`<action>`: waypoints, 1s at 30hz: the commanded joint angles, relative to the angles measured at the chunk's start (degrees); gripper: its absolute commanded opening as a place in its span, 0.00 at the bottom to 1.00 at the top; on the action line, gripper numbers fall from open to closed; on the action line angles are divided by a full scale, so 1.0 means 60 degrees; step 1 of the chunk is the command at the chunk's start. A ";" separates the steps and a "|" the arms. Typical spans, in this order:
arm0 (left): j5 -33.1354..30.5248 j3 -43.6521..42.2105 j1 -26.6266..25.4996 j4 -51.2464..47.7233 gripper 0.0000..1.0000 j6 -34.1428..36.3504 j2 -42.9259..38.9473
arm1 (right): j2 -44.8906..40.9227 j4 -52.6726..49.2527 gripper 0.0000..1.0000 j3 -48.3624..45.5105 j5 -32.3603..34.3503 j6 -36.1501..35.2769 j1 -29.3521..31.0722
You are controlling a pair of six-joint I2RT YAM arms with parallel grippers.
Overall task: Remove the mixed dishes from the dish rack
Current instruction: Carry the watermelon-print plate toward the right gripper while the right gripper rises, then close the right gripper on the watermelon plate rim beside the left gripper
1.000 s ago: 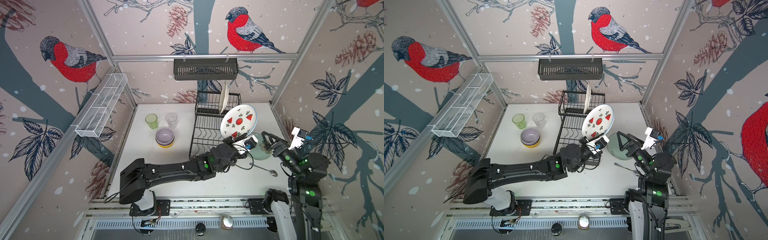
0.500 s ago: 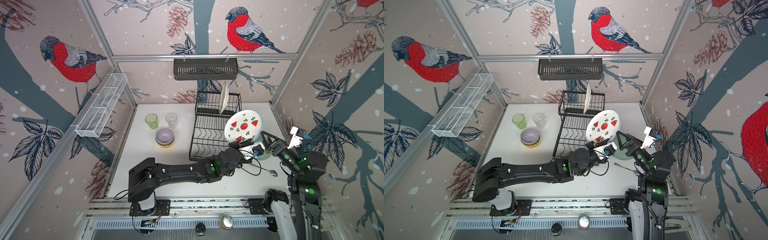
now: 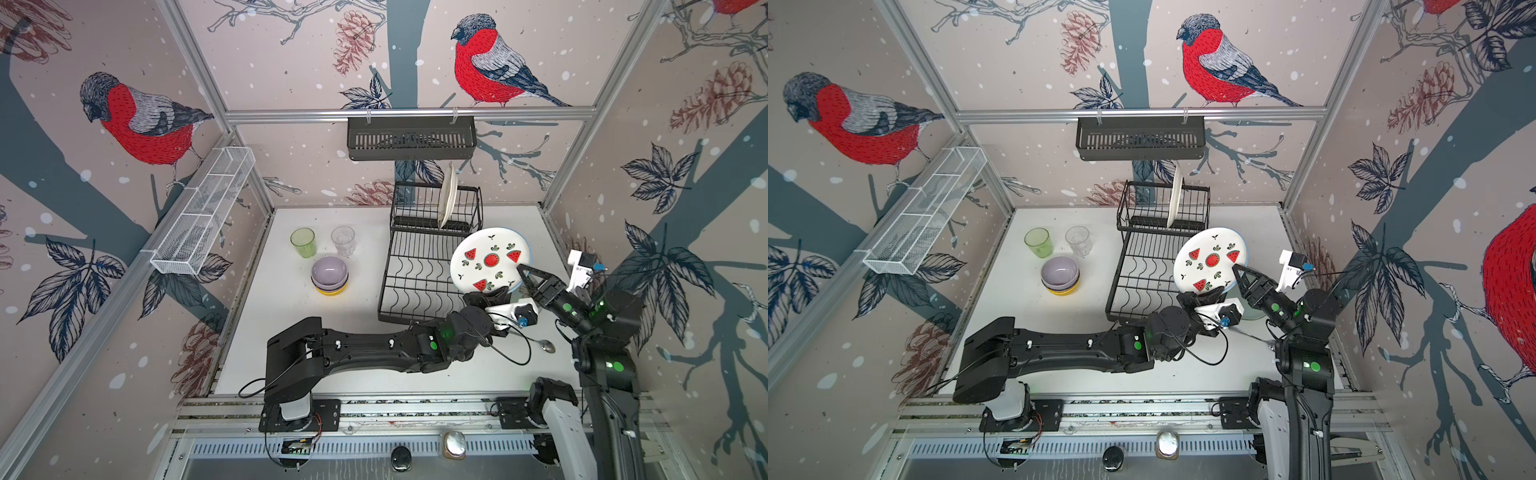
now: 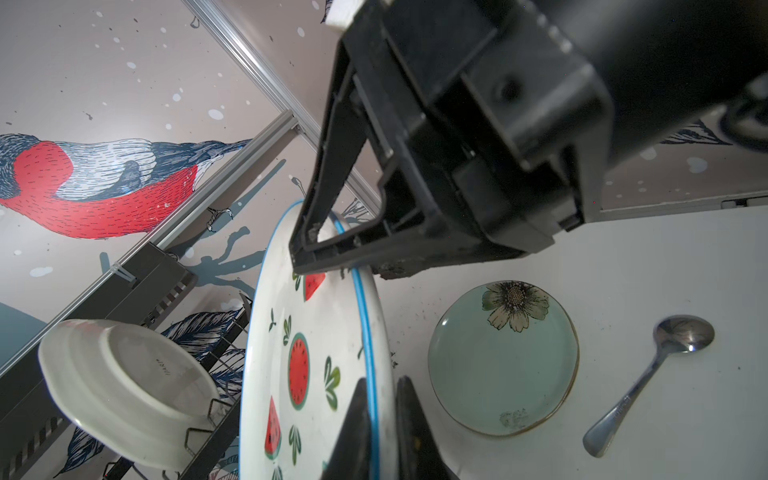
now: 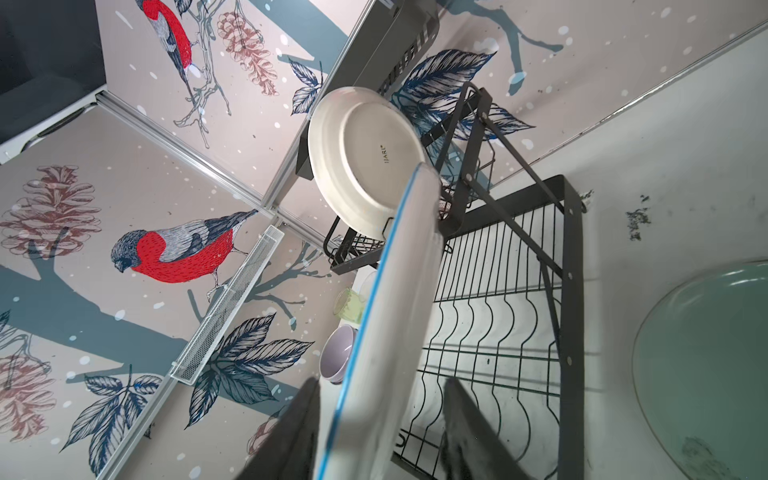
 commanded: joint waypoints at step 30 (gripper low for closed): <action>0.0665 0.0026 -0.0042 0.1209 0.00 0.0050 0.0049 | 0.0184 -0.0042 0.32 0.0166 -0.0391 -0.0355 0.0002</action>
